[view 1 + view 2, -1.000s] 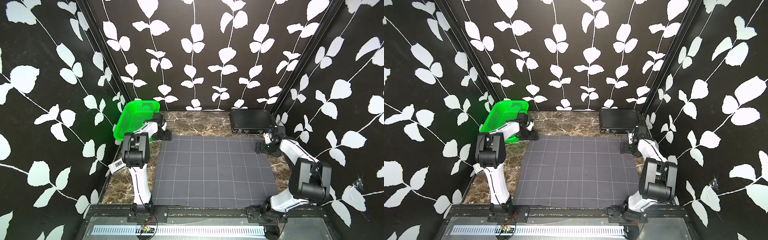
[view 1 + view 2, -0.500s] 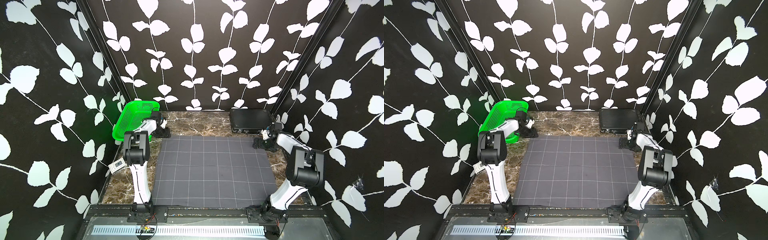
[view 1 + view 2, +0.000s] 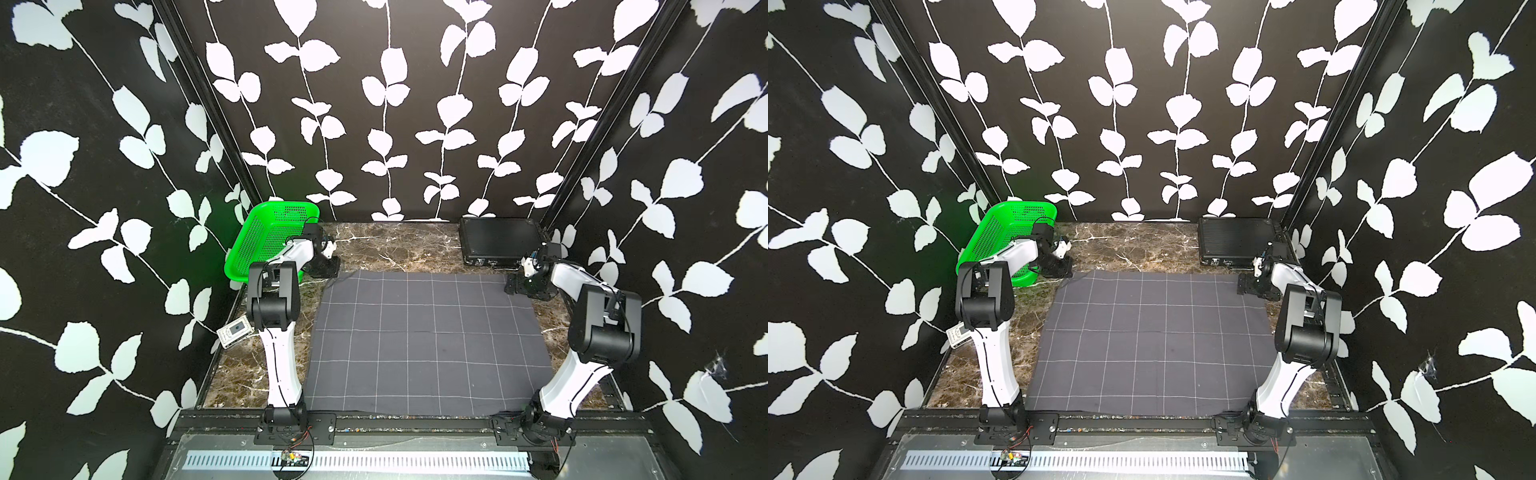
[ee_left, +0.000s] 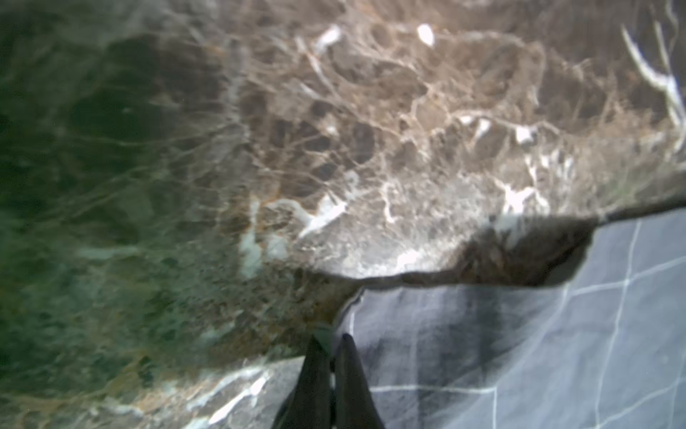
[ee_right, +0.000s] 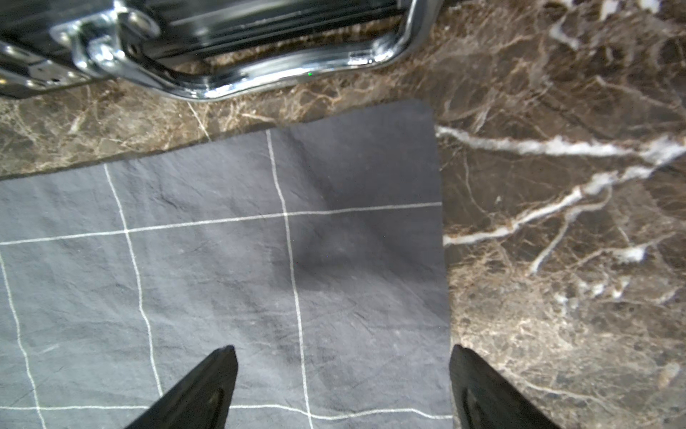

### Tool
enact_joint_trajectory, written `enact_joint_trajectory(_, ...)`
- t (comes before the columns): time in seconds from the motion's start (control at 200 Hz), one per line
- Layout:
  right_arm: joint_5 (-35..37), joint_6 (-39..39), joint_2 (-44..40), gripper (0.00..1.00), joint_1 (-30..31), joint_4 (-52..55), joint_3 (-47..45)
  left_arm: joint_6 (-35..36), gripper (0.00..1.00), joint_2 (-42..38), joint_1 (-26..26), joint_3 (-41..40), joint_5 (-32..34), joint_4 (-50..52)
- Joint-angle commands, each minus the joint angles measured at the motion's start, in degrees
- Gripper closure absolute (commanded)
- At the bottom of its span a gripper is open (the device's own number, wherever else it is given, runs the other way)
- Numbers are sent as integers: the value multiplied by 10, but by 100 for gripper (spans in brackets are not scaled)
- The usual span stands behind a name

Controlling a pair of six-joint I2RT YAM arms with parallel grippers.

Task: Roll up the pillowcase
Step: Fold the pillowcase at the center of the board.

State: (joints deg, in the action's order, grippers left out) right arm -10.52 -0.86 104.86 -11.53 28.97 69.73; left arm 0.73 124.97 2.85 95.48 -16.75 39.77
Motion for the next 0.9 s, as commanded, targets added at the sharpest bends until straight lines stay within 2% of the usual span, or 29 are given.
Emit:
enact_joint_trajectory(0.0, 1, -5, 17, 8, -4, -4, 32, -3, 100, -17, 1, 16, -9, 18)
enact_joint_trajectory(0.155, 1, -14, 45, 8, -7, -4, 51, -1, 100, -43, 2, 16, -12, 14)
enact_joint_trajectory(0.295, -8, -24, 82, 10, -8, 1, 105, 1, 100, -65, 1, 4, -12, 4)
enact_joint_trajectory(0.565, -19, -19, 140, 15, -7, 29, 165, 8, 100, -77, 2, -16, -12, -3)
enact_joint_trajectory(0.665, -26, -21, 148, 17, -6, 19, 160, 5, 100, -77, 2, -20, -16, -9)
enact_joint_trajectory(0.775, -30, -11, 166, 23, -6, 31, 175, 7, 100, -75, 2, -18, -14, -13)
enact_joint_trajectory(0.895, -40, -8, 165, 37, -6, 26, 171, 9, 100, -75, 3, -14, -13, -8)
